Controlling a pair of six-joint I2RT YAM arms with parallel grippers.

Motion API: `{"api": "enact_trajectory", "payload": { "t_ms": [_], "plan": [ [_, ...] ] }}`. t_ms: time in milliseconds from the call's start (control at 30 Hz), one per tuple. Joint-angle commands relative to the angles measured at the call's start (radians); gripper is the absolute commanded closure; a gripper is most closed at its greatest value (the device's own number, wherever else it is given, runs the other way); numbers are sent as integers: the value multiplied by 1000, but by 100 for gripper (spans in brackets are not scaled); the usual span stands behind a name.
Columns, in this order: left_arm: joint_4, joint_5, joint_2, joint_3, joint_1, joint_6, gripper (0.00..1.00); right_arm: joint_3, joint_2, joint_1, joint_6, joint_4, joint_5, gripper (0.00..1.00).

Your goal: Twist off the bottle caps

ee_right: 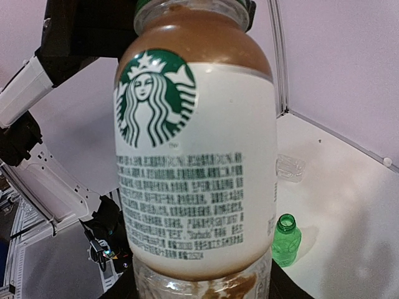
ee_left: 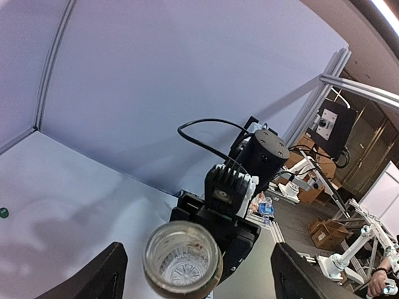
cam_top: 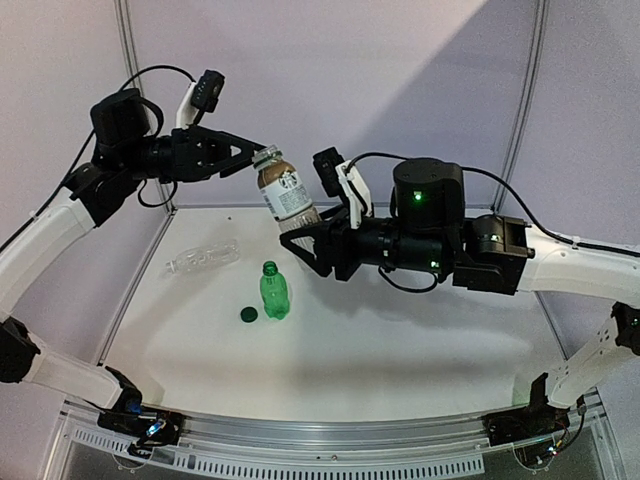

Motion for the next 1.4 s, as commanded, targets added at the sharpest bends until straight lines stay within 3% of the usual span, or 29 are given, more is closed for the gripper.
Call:
{"api": "enact_trajectory", "payload": {
  "t_ms": [0,267,533,767,867,967,1067,1200,1367],
  "plan": [
    [-62,-10,25,43,-31,49,20,43,22,4,12,-3,-23,76],
    [-150,-61,47,71,-51,111,37,45,24,4,12,-2,-23,76],
    [-225,-113,61,87,-62,155,34,43,24,4,15,-1,-23,76],
    [-231,-130,65,88,-71,159,77,42,24,4,17,-4,-22,76],
    [-232,-137,62,88,-74,159,85,42,23,4,20,-9,-9,74],
    [-233,-151,59,88,-74,163,87,48,24,4,32,-29,21,60],
    [-243,-194,50,94,-74,176,87,56,28,4,44,-58,58,29],
    [-302,-341,38,121,-73,217,87,60,24,4,74,-98,120,2],
    [-398,-572,22,168,-64,299,87,46,3,4,93,-144,203,1]
  ]
}}
